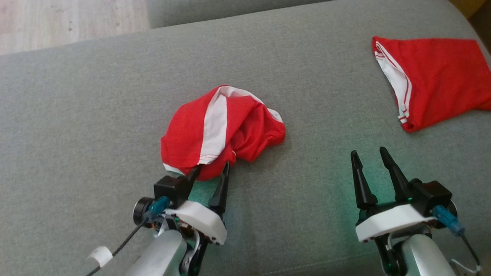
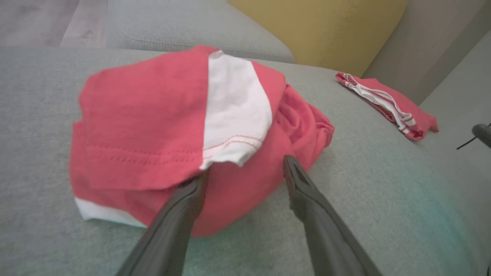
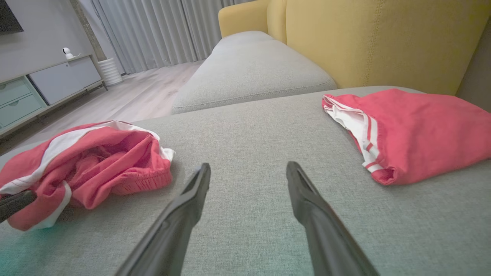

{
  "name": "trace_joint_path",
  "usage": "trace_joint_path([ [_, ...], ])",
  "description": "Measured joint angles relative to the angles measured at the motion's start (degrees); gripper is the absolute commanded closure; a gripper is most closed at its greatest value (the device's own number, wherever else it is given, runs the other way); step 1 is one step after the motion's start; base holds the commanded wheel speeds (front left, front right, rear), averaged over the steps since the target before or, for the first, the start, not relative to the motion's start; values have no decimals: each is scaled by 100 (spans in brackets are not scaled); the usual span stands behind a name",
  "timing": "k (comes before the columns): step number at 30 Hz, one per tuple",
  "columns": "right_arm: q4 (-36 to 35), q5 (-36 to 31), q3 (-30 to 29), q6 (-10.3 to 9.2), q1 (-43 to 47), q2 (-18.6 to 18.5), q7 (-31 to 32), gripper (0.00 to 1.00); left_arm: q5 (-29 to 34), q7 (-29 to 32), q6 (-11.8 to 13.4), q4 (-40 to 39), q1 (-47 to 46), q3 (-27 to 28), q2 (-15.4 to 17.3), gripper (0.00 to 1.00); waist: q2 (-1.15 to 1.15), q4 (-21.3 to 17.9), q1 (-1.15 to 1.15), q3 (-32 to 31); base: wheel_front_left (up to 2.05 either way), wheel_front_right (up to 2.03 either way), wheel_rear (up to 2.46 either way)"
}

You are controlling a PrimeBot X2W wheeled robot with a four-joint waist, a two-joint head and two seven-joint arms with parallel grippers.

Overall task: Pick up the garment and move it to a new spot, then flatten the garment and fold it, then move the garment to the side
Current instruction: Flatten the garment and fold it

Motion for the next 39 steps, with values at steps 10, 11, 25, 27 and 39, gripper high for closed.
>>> trace_joint_path([
  [10,57,1,8,0,-115,0,-52,0,-180,-186,32,73,-131,157,-55,0,0,-76,-1,52,0,0,0],
  [11,60,1,7,0,-115,0,-52,0,-275,-186,30,42,-131,180,-70,0,0,-80,-1,54,0,0,0],
  [25,130,3,-19,0,-193,0,-109,0,-571,-130,160,-155,-130,312,-100,100,0,-117,-1,64,0,0,0],
  [27,137,2,-85,0,-194,0,-110,0,-467,-138,167,-186,-142,269,-34,100,0,-79,-1,47,0,0,0],
  [39,169,1,-264,0,-161,0,-159,0,-146,313,216,-1451,-219,409,1367,100,0,252,-1,-266,0,0,0],
])
